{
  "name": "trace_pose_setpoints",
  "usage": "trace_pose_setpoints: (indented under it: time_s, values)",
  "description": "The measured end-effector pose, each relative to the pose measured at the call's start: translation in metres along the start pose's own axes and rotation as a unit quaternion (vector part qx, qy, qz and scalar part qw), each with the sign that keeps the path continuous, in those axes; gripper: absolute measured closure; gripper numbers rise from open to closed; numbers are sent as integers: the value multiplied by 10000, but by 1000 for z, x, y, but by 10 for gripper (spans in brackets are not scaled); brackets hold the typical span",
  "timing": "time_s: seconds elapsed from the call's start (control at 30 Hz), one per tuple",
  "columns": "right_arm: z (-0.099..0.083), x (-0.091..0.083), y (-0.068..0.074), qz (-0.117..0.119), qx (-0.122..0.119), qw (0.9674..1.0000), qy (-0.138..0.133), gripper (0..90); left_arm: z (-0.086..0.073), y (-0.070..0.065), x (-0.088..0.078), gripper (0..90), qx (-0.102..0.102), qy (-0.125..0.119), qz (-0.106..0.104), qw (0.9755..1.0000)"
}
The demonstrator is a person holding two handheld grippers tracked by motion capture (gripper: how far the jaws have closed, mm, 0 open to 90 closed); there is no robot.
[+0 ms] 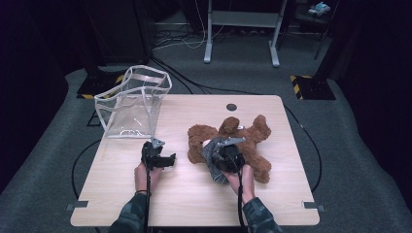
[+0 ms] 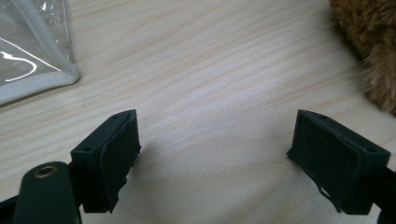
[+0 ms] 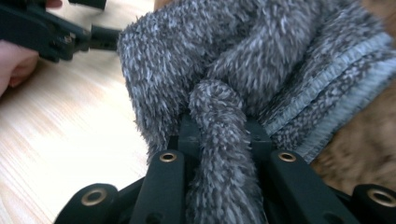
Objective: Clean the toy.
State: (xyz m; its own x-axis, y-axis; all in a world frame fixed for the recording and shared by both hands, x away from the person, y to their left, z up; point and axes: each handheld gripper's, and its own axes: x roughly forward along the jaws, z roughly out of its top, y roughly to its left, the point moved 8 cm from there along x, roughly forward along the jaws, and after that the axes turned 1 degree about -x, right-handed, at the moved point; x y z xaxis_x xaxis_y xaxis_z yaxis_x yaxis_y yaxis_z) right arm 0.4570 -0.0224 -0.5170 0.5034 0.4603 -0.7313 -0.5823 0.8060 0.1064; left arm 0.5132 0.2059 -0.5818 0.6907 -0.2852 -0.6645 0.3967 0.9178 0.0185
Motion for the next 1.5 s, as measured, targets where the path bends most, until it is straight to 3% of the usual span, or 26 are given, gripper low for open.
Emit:
trace_pose_setpoints:
  time_s: [0.4,0.5,0.6,0.83,1.03,1.1,1.13,1.23,1.3,1.37,1.5]
  values:
    - [-27,26,8,276,-14,9978,604,748,0,0,0,152,6,16,-17,10000]
    - [-30,26,8,294,4,9975,638,746,0,0,0,152,-32,-15,-14,10000]
    - [-23,13,4,337,29,9983,465,747,0,1,0,152,-32,1,-8,10000]
    - [15,-39,-20,137,-42,9995,-270,747,0,3,1,151,-74,92,-76,9999]
    - [52,-75,-63,-540,76,9955,-774,747,1,2,2,151,-107,66,-67,9999]
    - [56,-75,-80,-859,160,9933,-758,748,2,2,0,146,-156,168,-26,9997]
    - [56,-72,-87,-980,171,9928,-668,748,3,2,-2,142,-206,150,-117,9996]
    - [46,-57,-103,-1210,270,9918,-297,751,15,-3,-11,147,-221,-164,-40,9996]
    - [38,-46,-108,-1156,375,9925,-163,754,26,-9,-16,142,-255,-270,-172,9992]
    - [34,-41,-111,-1064,447,9931,-194,757,42,-16,-23,143,-223,-488,-241,9983]
    - [31,-40,-112,-1002,515,9936,-128,763,73,-37,-29,136,70,-694,-383,9968]
